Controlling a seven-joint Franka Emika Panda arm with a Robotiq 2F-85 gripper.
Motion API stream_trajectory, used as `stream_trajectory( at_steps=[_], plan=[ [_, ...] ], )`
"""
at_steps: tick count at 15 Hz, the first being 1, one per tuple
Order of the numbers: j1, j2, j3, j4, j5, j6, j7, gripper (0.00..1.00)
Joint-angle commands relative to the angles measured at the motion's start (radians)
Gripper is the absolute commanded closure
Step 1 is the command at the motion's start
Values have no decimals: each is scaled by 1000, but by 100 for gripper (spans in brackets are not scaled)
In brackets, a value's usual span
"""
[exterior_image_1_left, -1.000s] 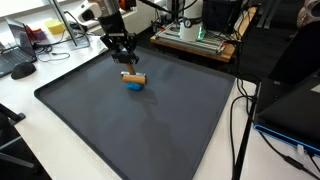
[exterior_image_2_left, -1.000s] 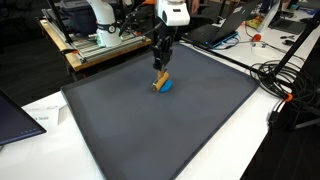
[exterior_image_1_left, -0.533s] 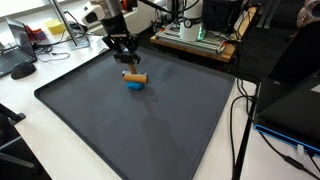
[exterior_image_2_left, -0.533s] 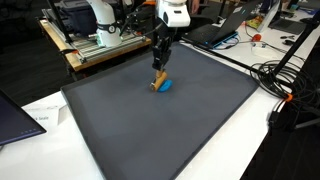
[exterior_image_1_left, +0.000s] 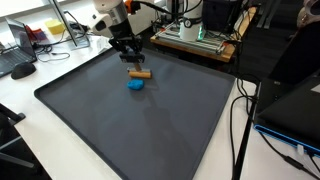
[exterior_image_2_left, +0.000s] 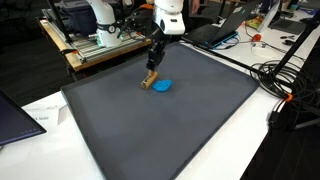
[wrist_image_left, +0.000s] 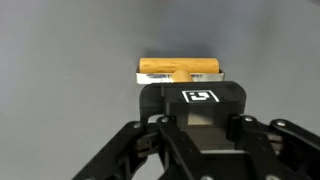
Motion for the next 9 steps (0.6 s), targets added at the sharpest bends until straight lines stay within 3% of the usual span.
stream_trajectory(
  at_steps=[1, 9],
  plan=[
    [4, 26, -4, -29, -13, 6, -2, 78],
    [-31, -41, -24, 0, 53, -49, 24, 78]
  ],
)
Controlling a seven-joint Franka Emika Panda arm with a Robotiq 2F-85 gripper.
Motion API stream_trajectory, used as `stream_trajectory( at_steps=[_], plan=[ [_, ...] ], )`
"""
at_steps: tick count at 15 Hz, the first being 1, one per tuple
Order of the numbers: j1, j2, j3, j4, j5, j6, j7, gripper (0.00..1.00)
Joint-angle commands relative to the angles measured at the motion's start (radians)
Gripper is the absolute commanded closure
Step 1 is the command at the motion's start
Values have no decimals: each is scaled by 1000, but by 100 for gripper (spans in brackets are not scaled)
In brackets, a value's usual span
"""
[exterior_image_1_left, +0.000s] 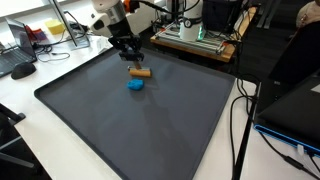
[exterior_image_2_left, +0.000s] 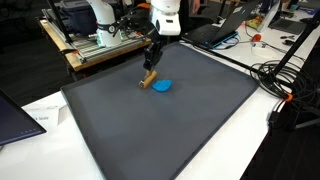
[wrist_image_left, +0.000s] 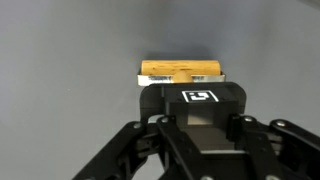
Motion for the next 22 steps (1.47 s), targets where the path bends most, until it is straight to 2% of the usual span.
stream_trajectory(
  at_steps=[1, 8, 12, 16, 22],
  plan=[
    [-26, -45, -17, -2, 58, -24, 11, 78],
    [-56, -135, -49, -6, 104, -13, 3, 78],
    [-54, -186, -54, -6, 193, -7, 41, 78],
    [-50, -199, -66, 21, 292, -16, 186, 78],
    [-39, -184, -79, 50, 296, 64, 485, 78]
  ],
)
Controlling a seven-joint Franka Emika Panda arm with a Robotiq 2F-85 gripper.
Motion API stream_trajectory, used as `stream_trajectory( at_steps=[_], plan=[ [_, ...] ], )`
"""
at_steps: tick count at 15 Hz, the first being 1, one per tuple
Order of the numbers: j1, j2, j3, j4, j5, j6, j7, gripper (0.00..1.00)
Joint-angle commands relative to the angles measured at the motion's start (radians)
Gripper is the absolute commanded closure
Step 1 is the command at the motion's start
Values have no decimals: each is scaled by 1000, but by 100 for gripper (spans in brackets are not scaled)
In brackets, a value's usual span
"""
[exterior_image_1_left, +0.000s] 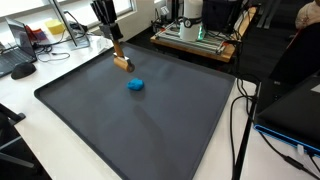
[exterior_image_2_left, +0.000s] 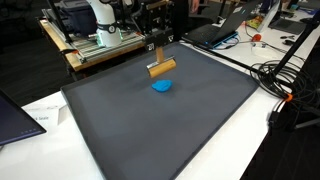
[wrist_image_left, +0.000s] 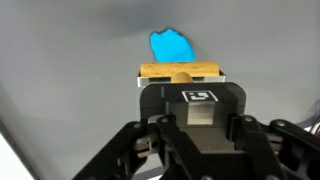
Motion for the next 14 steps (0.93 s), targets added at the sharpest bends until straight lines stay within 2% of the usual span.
stream_trajectory(
  at_steps=[1, 8, 12, 14],
  plan=[
    [16, 2, -22, 32, 22, 13, 175, 78],
    [45, 32, -41, 67, -80, 102, 526, 78],
    [78, 56, -54, 82, -210, 124, 725, 78],
    [85, 64, -56, 86, -256, 137, 741, 78]
  ],
)
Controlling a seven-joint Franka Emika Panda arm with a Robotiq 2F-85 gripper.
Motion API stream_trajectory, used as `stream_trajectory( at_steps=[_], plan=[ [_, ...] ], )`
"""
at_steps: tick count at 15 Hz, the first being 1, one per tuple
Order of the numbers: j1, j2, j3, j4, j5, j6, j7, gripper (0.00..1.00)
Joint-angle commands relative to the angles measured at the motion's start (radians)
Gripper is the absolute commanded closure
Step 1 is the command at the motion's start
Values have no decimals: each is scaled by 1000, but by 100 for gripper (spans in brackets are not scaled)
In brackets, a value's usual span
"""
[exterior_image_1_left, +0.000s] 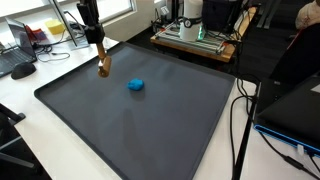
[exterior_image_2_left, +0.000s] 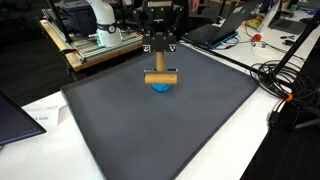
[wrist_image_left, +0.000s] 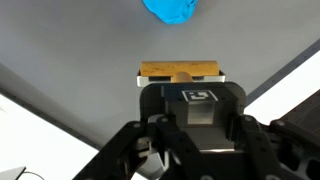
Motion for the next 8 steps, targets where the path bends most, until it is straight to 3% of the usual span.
stream_trajectory(
  at_steps=[1, 7, 8],
  plan=[
    [17, 6, -14, 5, -20, 4, 19, 53],
    [22, 17, -18, 17, -35, 8, 35, 53],
    [30, 18, -19, 16, -58, 3, 49, 78]
  ],
)
